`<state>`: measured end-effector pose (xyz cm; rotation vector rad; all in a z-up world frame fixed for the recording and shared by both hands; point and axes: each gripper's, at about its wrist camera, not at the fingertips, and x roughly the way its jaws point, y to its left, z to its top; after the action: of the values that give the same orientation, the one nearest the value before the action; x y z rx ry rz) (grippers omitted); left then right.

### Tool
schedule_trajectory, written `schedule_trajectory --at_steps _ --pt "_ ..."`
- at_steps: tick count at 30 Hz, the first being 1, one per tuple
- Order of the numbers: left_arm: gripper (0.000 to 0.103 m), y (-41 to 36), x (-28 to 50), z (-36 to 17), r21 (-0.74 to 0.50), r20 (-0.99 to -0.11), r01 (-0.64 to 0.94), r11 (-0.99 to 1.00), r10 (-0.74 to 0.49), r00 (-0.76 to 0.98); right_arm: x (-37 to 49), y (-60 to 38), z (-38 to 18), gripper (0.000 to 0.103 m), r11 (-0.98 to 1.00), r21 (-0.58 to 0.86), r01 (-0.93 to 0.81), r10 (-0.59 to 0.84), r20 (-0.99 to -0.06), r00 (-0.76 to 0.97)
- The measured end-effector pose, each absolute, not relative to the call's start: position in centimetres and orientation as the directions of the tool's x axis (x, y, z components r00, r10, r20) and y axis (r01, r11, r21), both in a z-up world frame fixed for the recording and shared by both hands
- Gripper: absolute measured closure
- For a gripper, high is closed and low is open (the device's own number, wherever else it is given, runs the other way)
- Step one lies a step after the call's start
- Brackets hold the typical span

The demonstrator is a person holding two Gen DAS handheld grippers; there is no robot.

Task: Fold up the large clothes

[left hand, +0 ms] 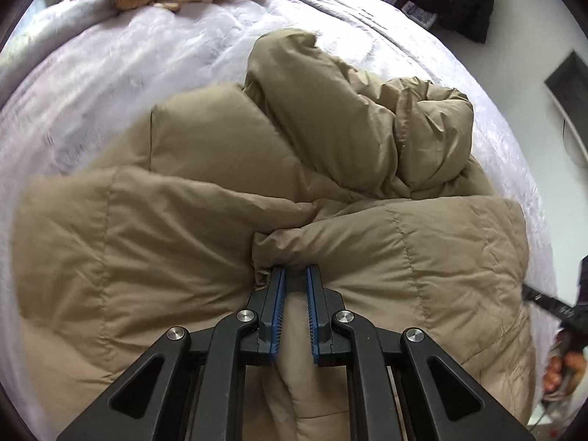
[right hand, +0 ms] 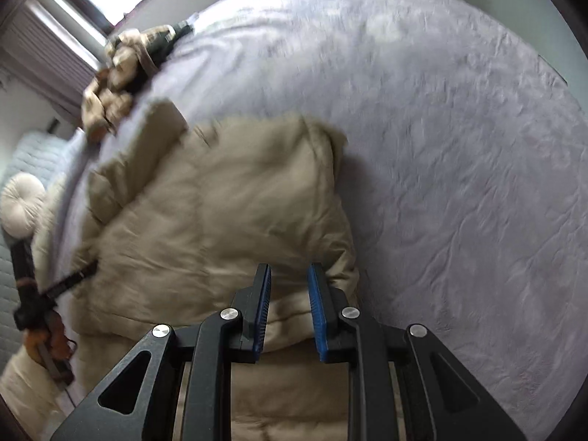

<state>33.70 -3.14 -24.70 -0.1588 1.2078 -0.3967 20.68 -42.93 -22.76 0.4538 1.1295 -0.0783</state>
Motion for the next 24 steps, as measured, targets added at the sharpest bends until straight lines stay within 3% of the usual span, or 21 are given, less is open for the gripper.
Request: schedule_trajectory --at_steps 8,24 --pt "0.090 -3.6 33.3 -24.6 -0.284 -0.883 0.228 0.931 -0.347 0.316 21.3 -42.9 -25.5 0.087 0.902 0.309 0.301 0.161 -0.888 0.430" --pt "0.090 -3.1 30.0 -19.7 -0.166 -0.924 0.156 0.974 -0.208 0.319 18.3 -42.4 -20.6 0.079 0.880 0.340 0.332 0.163 -0.872 0.461"
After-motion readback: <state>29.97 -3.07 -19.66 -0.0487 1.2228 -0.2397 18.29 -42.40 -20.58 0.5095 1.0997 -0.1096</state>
